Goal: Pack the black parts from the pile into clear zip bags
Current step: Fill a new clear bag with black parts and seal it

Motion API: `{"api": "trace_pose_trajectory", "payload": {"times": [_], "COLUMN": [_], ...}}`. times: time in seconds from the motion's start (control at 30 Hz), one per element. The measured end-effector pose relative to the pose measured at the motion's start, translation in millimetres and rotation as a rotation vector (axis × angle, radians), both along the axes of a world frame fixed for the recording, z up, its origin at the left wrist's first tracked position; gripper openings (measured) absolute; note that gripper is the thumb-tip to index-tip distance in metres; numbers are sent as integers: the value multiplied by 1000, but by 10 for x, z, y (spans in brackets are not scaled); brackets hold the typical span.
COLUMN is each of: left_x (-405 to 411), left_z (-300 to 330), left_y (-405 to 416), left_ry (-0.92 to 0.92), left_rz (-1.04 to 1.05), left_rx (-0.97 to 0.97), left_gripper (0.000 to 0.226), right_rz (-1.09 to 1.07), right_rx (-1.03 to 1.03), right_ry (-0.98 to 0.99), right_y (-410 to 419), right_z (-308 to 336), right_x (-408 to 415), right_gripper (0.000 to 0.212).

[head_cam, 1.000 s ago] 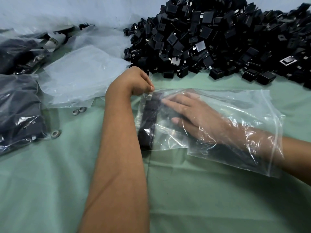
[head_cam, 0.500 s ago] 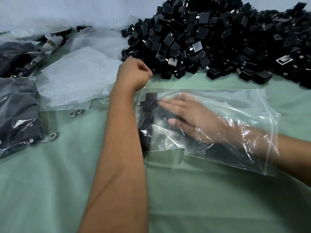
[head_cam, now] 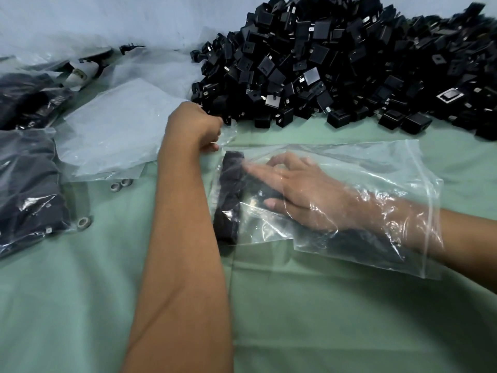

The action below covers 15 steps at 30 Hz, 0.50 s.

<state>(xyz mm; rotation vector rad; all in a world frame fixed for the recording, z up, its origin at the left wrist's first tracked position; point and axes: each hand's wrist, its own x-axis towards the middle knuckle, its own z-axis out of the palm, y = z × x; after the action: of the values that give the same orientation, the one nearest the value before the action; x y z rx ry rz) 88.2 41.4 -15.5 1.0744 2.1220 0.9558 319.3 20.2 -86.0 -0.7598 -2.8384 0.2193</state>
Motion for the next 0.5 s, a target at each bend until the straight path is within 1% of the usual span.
{"api": "trace_pose_trajectory", "payload": {"times": [0.1, 0.17, 0.27, 0.4, 0.5], "left_x": [-99, -67, 74, 253, 329], "left_z": [101, 107, 78, 86, 59], "left_y": [-53, -55, -27, 44, 79], "left_ry": [33, 52, 87, 6, -35], "left_rz": [-43, -66, -117, -128, -136], "left_rx": [-56, 7, 143, 289, 303], "left_gripper": [27, 26, 28, 30, 33], "right_rz": [18, 51, 80, 75, 100], "right_rx": [-128, -194, -212, -275, -286], "right_ry": [-16, -61, -110, -59, -26], "right_y": [42, 85, 101, 54, 50], "right_z": [146, 226, 279, 309, 332], "right_x": [14, 8, 4, 67, 65], "right_gripper": [73, 70, 67, 63, 53]}}
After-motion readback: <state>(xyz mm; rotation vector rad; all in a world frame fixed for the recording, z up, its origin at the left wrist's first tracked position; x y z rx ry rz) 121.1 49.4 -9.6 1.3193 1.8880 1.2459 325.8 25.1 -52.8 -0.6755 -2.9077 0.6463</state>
